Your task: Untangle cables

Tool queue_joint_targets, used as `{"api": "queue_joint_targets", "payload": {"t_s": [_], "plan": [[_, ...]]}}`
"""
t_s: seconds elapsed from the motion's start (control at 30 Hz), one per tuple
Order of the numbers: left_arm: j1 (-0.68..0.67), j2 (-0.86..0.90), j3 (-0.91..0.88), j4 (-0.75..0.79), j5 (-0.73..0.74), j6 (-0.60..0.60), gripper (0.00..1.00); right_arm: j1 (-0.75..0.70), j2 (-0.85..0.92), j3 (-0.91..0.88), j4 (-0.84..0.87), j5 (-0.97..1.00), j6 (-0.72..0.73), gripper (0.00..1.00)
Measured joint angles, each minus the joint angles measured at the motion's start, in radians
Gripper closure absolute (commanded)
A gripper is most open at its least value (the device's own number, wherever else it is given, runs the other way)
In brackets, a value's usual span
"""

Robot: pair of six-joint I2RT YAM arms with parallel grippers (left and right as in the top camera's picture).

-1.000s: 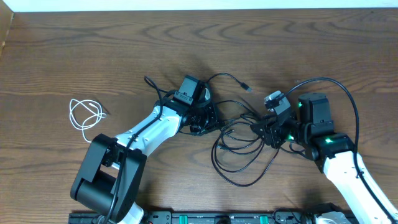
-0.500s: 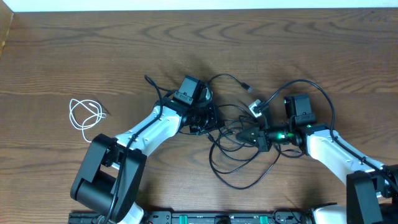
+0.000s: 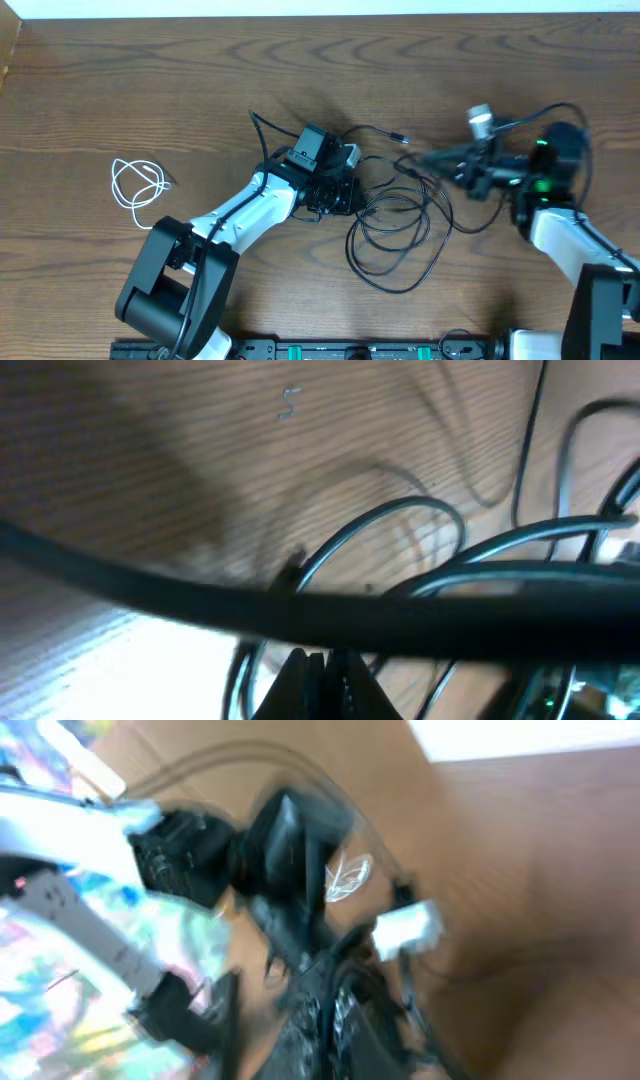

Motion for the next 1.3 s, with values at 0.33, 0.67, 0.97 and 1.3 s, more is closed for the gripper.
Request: {"api": "queue_joint_targets", "payload": {"t_s": [0.33, 0.67, 0.97, 1.3], "plan": [[0.000, 0.000, 0.000, -0.075, -0.104, 0.106, 0.92, -0.265, -0.005, 0.021, 0.401, -0.034, 0.446, 0.98], [0.064, -0.077, -0.001, -0.063, 0.339, 0.374, 0.93, -0.393, -0.001, 0.027, -0.237, 0.173, 0.098, 0.99], [0.291, -0.388, -0.002, 0.315, 0.527, 0.209, 0.93, -0.394, 0.000, 0.027, -0.578, 0.606, -0.162, 0.99], [0.598, -0.674, -0.003, 0.575, 0.384, -0.137, 0.93, -0.410, 0.000, 0.029, -0.762, 1.130, -0.208, 0.94]]}}
